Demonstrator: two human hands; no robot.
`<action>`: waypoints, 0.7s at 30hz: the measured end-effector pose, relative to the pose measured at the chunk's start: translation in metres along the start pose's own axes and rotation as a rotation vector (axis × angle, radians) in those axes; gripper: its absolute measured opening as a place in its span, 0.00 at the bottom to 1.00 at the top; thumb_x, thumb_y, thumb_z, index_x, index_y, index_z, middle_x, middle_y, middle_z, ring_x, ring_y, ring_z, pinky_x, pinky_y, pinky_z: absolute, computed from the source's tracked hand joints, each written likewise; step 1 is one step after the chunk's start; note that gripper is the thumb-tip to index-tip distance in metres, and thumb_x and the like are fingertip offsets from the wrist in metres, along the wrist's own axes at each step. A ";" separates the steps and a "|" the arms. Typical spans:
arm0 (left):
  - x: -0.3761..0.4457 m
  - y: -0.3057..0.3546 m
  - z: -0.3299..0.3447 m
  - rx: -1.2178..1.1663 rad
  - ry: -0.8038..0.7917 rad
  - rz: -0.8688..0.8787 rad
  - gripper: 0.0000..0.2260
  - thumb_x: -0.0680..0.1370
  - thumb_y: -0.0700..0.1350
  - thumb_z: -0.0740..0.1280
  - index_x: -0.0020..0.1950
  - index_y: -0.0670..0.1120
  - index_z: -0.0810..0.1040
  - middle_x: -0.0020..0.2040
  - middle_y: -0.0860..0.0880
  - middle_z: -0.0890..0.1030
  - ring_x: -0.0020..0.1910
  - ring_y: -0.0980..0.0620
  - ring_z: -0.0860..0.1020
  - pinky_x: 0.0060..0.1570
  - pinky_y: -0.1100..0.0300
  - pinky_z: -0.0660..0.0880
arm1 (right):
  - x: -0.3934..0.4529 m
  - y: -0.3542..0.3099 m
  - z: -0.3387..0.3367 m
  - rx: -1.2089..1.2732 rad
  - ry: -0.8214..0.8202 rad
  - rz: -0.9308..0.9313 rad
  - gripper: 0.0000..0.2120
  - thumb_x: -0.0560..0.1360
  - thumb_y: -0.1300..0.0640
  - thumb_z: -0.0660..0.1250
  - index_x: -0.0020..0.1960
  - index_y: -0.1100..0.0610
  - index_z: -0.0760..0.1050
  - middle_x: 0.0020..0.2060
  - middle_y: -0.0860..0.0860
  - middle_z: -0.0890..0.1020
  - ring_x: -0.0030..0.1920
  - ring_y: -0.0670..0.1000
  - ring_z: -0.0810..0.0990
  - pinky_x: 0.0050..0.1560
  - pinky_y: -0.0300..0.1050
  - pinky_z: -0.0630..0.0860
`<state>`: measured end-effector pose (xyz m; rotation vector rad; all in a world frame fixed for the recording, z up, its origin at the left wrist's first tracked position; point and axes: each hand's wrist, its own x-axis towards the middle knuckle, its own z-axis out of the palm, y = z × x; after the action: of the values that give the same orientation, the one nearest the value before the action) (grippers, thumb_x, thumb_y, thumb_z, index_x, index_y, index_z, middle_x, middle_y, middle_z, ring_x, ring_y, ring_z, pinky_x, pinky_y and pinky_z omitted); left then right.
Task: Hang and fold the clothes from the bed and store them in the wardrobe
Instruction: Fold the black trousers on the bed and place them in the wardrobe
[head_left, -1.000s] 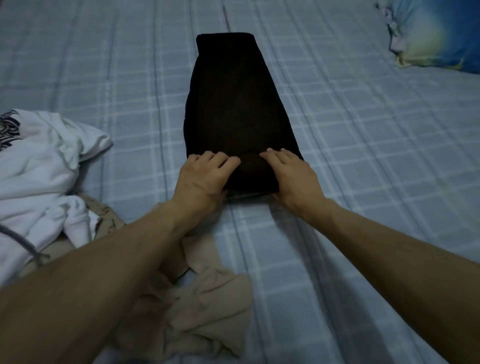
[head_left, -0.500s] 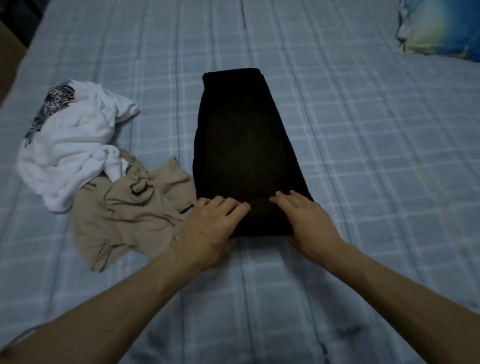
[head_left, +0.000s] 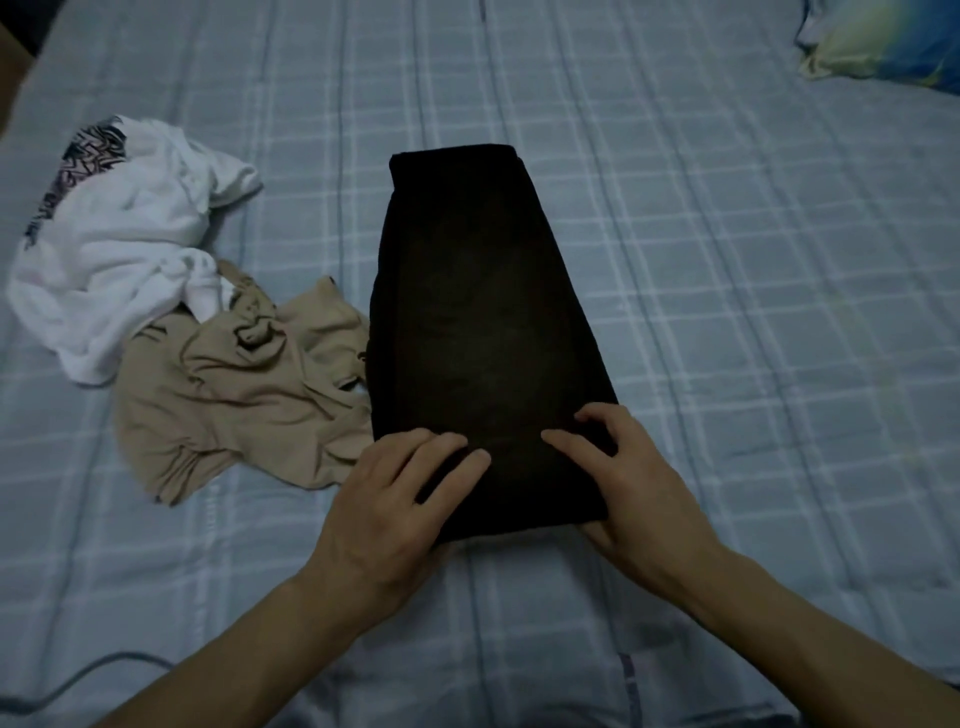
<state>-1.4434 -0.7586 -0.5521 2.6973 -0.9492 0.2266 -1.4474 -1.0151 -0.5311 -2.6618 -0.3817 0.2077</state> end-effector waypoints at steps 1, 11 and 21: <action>0.000 0.000 -0.001 0.014 -0.032 -0.003 0.31 0.64 0.39 0.78 0.67 0.43 0.78 0.61 0.41 0.79 0.57 0.41 0.78 0.55 0.48 0.75 | 0.001 -0.001 -0.004 -0.011 0.002 -0.009 0.33 0.65 0.57 0.78 0.69 0.52 0.74 0.65 0.58 0.71 0.61 0.57 0.75 0.50 0.47 0.80; 0.055 -0.047 -0.073 -0.318 0.158 -0.144 0.31 0.63 0.45 0.74 0.67 0.49 0.72 0.62 0.48 0.74 0.58 0.51 0.76 0.57 0.63 0.73 | 0.038 -0.011 -0.064 -0.038 0.318 -0.135 0.32 0.69 0.55 0.73 0.72 0.55 0.70 0.67 0.51 0.72 0.64 0.51 0.74 0.59 0.51 0.76; 0.150 -0.108 -0.093 -0.396 0.432 -0.296 0.27 0.65 0.41 0.75 0.63 0.44 0.74 0.55 0.50 0.76 0.54 0.56 0.75 0.55 0.72 0.68 | 0.153 -0.011 -0.108 -0.011 0.592 -0.143 0.25 0.74 0.52 0.69 0.69 0.58 0.72 0.65 0.54 0.74 0.64 0.53 0.74 0.62 0.55 0.74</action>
<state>-1.2650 -0.7380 -0.4499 2.2518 -0.4101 0.4787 -1.2826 -1.0034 -0.4421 -2.5359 -0.3687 -0.6125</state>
